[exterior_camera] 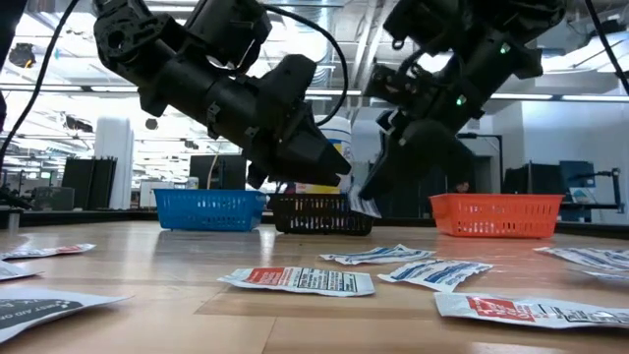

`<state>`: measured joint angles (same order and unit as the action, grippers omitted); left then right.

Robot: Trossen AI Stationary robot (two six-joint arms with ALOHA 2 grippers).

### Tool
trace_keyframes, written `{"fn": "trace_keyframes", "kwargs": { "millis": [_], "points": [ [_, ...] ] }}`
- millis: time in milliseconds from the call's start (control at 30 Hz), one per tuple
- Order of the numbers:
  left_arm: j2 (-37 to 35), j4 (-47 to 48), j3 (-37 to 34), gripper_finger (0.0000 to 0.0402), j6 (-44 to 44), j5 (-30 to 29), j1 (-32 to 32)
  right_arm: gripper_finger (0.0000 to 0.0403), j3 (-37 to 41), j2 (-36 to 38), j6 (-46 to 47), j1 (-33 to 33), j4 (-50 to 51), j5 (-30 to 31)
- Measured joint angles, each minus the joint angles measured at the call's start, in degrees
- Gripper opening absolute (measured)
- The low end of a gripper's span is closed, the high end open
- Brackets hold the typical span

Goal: Pick & Place First Aid Supplies
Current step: Put the blue bandage into the blue bin

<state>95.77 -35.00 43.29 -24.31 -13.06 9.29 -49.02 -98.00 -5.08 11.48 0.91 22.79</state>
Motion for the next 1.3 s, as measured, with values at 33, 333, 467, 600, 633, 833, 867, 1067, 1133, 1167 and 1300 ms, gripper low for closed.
{"fn": "trace_keyframes", "kwargs": {
  "millis": [33,333,467,600,633,833,867,1067,1133,1167,1300],
  "points": [
    [0.0,0.0,0.0,0.0142,-0.2,-0.5,-0.1,0.0003,0.0,0.3,0.0,0.2,-0.5,0.0],
    [0.0,0.0,0.0,0.0139,-0.2,-0.2,-0.2,0.0004,-0.1,2.1,0.1,1.3,-2.6,0.1],
    [0.0,0.0,0.0,0.0134,0.0,-0.5,-0.2,0.0005,-0.1,2.1,0.2,1.3,-4.6,0.1],
    [0.0,0.0,0.0,0.0121,0.0,-0.7,-0.2,0.0006,-0.1,2.1,0.2,1.3,-6.5,0.1],
    [0.0,0.0,0.0,0.0115,0.0,-0.7,-0.2,0.0006,-0.1,2.1,0.2,1.3,-6.6,0.1],
    [0.0,0.2,0.0,0.0054,0.0,-0.7,-0.2,0.0008,-0.1,2.1,0.4,1.3,-6.1,0.1],
    [0.0,0.2,0.0,0.0041,0.1,-0.7,-0.2,0.0011,-0.1,2.1,0.3,1.3,-6.0,0.1],
    [0.0,0.5,0.0,0.0008,2.1,0.2,-0.2,0.0053,-0.1,2.3,-1.3,1.3,-3.3,0.0],
    [0.0,0.6,0.0,0.0008,3.5,1.2,-0.2,0.0071,-0.1,2.6,-1.3,1.3,-2.2,-0.1],
    [0.0,0.6,0.0,0.0007,4.4,1.7,-0.1,0.0080,-0.1,2.7,-1.3,1.3,-1.6,-0.1],
    [0.0,1.5,0.0,0.0006,9.0,2.5,0.6,0.0116,-0.9,3.9,0.1,1.5,2.6,-0.2]
  ]
}}
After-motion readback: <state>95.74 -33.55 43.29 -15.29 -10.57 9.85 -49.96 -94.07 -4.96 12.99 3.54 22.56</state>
